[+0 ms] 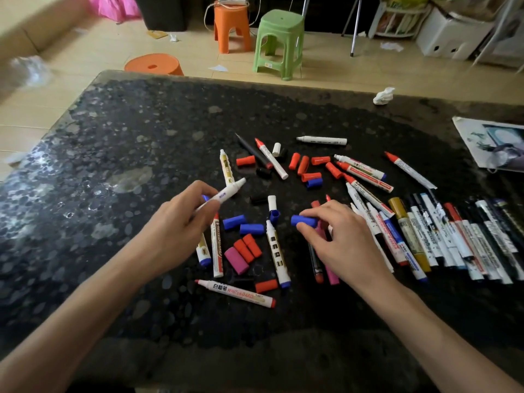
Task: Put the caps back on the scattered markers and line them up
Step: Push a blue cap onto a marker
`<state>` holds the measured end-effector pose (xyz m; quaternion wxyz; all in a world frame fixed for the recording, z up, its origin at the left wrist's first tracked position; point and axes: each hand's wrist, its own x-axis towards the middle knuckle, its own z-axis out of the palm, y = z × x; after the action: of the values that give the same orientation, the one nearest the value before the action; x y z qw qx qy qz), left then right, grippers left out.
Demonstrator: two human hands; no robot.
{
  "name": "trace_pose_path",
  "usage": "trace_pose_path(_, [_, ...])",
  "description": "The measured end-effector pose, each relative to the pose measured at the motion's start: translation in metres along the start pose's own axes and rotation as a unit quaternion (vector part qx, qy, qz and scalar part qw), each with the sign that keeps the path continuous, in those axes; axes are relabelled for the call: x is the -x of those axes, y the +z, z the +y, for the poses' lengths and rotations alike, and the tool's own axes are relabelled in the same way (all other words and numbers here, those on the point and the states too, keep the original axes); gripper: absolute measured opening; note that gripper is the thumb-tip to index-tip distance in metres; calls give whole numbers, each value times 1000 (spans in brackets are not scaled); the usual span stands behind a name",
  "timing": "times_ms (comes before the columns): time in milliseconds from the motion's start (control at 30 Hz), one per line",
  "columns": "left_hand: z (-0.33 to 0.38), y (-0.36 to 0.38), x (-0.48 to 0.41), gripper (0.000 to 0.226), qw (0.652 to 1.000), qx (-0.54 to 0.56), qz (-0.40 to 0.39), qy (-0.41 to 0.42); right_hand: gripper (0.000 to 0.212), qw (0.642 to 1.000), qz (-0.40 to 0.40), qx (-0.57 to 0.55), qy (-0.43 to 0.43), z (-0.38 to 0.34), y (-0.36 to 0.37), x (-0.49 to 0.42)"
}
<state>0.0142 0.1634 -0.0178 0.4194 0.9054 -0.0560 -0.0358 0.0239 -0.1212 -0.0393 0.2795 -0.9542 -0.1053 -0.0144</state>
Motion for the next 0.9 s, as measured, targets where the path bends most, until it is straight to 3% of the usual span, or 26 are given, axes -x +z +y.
trace_pose_path(200, [-4, -4, 1, 15, 1000, 5, 14, -25, 30, 998, -7, 69, -6, -15, 15, 2])
trace_pose_path(333, [-6, -3, 4, 14, 1000, 6, 6, -23, 34, 999, 12, 45, -10, -14, 25, -7])
trace_pose_path(467, [2, -1, 8, 12, 1000, 0, -17, -12, 24, 999, 27, 38, -26, -19, 35, -21])
trace_pose_path(600, [4, -4, 10, 14, 1000, -10, -24, -11, 11, 996, 67, -64, -19, -28, 28, -17])
trace_pose_path(700, [5, -4, 11, 17, 1000, -13, -27, 5, 9, 984, 16, -175, -19, -30, 10, -12])
trace_pose_path(800, [8, -3, 9, 16, 999, -14, -35, 17, 20, 983, 1, -173, -69, -25, 2, -6])
trace_pose_path(900, [11, -1, 7, 16, 999, -11, -44, 25, 31, 972, 3, -225, -64, -22, -2, 1])
